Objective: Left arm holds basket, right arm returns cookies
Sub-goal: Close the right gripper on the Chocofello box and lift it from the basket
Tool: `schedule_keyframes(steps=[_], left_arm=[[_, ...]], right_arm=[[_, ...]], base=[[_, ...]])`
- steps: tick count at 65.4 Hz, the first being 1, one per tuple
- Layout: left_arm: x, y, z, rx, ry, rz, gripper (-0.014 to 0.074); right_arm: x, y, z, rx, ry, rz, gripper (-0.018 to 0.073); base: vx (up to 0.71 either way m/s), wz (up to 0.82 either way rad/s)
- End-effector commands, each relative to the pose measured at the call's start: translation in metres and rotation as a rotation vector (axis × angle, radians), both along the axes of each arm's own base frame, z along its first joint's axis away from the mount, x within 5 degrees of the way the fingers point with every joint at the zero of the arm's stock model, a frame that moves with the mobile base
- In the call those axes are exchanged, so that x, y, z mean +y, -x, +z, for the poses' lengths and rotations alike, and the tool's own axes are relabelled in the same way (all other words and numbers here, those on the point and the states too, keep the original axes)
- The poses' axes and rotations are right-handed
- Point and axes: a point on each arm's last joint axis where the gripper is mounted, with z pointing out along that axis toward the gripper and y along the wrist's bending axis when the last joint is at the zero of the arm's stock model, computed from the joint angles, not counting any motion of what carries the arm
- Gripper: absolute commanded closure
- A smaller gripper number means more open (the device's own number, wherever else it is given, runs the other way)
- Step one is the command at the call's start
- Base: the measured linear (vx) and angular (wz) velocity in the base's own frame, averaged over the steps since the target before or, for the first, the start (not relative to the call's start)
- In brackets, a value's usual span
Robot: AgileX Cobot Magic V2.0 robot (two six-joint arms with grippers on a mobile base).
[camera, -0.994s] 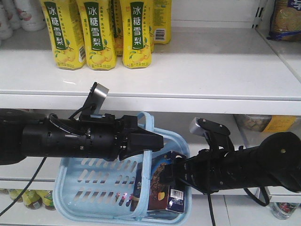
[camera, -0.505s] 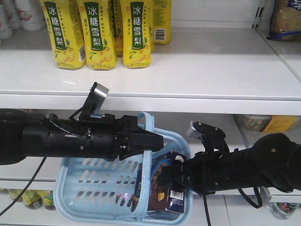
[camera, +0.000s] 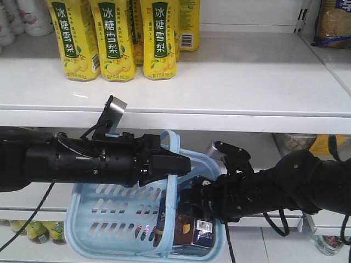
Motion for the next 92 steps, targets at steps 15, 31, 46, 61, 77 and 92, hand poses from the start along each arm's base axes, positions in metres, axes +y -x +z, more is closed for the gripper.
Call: schedule_keyframes(steps=[15, 31, 46, 61, 77, 92], left_arm=[[0.001, -0.004, 0.025, -0.024, 0.112, 0.057, 0.0599], [0.001, -0.004, 0.025, -0.024, 0.112, 0.057, 0.0599], [0.001, -0.004, 0.025, -0.024, 0.112, 0.057, 0.0599], [0.001, -0.004, 0.025, -0.024, 0.112, 0.057, 0.0599], [0.001, -0.004, 0.025, -0.024, 0.112, 0.057, 0.0599], [0.001, -0.004, 0.025, -0.024, 0.112, 0.057, 0.0599]], right_arm=[[0.001, -0.011, -0.007, -0.019, 0.019, -0.028, 0.0263], [0.001, -0.011, -0.005, -0.022, 0.017, -0.028, 0.0372], [0.000, -0.011, 0.003, -0.053, 0.007, -0.040, 0.0410], [-0.010, -0.008, 0.024, -0.096, -0.029, -0.058, 0.0409], [-0.031, 0.004, 0.048, -0.108, -0.074, -0.032, 0.0409], [-0.042, 0.021, 0.077, -0.164, -0.105, 0.004, 0.0409]], base=[[0.00, 0.00], [0.00, 0.00], [0.00, 0.00], [0.00, 0.00], [0.00, 0.00], [0.00, 0.00]])
